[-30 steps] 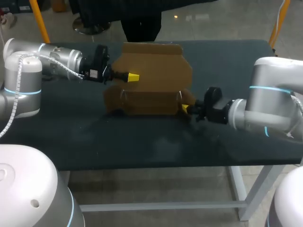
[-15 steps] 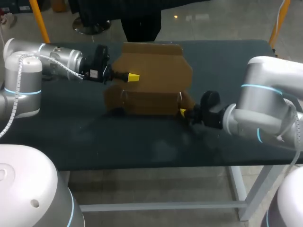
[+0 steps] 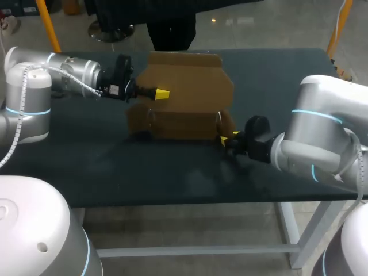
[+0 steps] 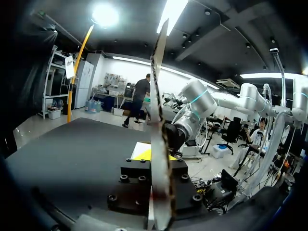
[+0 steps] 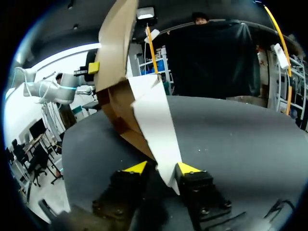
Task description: Assemble the packaging by folding the flat box into shape, placing the metal phone stand inside, and closing the box properly
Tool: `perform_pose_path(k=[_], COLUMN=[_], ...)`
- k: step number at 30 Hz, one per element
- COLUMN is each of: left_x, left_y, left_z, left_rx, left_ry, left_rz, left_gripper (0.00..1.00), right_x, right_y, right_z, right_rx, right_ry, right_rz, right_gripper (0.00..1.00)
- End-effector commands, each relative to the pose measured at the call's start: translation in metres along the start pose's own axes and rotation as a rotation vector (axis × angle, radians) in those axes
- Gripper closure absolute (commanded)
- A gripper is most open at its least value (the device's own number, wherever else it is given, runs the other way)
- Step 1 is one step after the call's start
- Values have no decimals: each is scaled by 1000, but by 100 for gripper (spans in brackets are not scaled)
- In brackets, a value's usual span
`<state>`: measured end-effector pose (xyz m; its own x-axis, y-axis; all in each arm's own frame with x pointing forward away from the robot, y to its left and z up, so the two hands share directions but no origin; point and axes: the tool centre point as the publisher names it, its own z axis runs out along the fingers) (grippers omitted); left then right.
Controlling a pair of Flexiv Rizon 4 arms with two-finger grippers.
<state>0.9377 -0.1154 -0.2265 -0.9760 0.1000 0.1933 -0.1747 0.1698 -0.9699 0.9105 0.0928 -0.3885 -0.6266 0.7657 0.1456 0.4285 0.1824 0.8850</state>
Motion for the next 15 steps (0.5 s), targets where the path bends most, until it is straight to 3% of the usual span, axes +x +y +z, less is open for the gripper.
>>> perform_pose_path(k=[1,15], left_x=[-1,-1], left_y=[2,2], left_z=[1,1], left_rx=[-1,-1], left_ry=[3,3], left_rz=[0,0], left_gripper=[100,100], right_x=[9,17], right_y=[-4,-1], right_z=[4,-3], right_rx=[-21,-35], right_ry=[-32,-2], right_rz=[-9,-21], right_gripper=[58,58])
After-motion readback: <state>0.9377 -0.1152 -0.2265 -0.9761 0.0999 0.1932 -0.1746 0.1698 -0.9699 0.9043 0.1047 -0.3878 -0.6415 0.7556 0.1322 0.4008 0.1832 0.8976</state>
